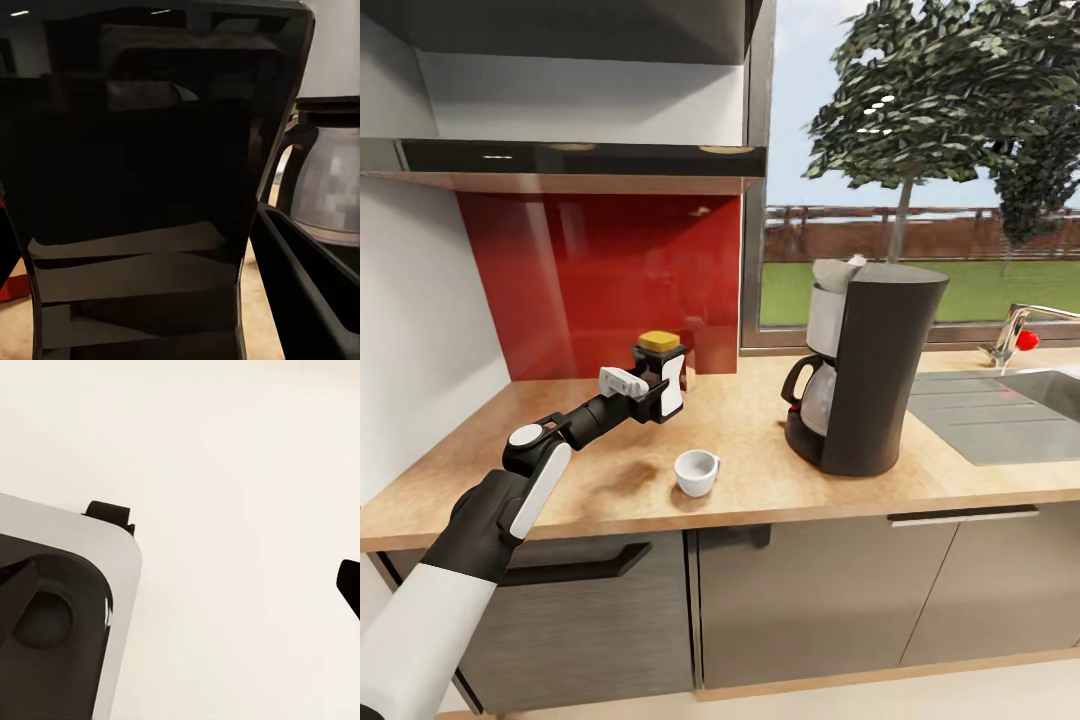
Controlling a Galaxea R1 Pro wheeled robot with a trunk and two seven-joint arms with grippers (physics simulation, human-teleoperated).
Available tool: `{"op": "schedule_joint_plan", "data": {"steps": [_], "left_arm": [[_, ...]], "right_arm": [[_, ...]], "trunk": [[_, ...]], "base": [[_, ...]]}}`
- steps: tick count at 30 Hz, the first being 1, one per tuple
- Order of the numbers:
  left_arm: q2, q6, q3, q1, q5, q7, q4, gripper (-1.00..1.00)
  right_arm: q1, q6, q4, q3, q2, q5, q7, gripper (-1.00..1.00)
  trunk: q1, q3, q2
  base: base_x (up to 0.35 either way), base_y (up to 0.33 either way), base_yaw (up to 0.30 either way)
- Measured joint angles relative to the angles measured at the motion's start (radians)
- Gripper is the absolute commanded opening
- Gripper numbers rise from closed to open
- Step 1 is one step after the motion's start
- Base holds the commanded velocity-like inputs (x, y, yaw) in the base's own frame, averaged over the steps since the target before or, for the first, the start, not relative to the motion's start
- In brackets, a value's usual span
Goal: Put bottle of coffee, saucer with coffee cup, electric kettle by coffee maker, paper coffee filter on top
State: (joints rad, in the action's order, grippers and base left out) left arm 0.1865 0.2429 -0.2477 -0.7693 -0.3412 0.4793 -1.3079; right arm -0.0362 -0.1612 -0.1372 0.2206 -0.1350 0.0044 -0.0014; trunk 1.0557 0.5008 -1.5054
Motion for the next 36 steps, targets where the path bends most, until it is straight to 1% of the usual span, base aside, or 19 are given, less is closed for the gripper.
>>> {"op": "schedule_joint_plan", "data": {"steps": [18, 26, 31, 36], "left_arm": [[0.0, 0.0, 0.0, 0.0, 0.0, 0.0, 0.0, -1.0], [0.0, 0.0, 0.0, 0.0, -0.001, 0.0, -0.001, -1.0], [0.0, 0.0, 0.001, 0.0, -0.001, -0.001, -0.002, -1.0], [0.0, 0.0, 0.001, 0.0, -0.002, -0.001, -0.002, -1.0]], "right_arm": [[0.0, 0.0, 0.0, 0.0, 0.0, 0.0, 0.0, 1.0], [0.0, -0.001, 0.002, 0.0, 0.0, 0.0, 0.0, 1.0], [0.0, -0.001, 0.002, 0.0, 0.0, 0.001, 0.0, 1.0], [0.0, -0.001, 0.002, 0.0, 0.0, 0.0, 0.0, 1.0]], "trunk": [[0.0, 0.0, 0.0], [0.0, 0.0, 0.0], [0.0, 0.0, 0.0], [0.0, 0.0, 0.0]], "base": [[0.112, -0.083, 0.0], [-0.001, -0.012, 0.0], [-0.11, -0.163, 0.0], [-0.024, -0.046, 0.0]]}}
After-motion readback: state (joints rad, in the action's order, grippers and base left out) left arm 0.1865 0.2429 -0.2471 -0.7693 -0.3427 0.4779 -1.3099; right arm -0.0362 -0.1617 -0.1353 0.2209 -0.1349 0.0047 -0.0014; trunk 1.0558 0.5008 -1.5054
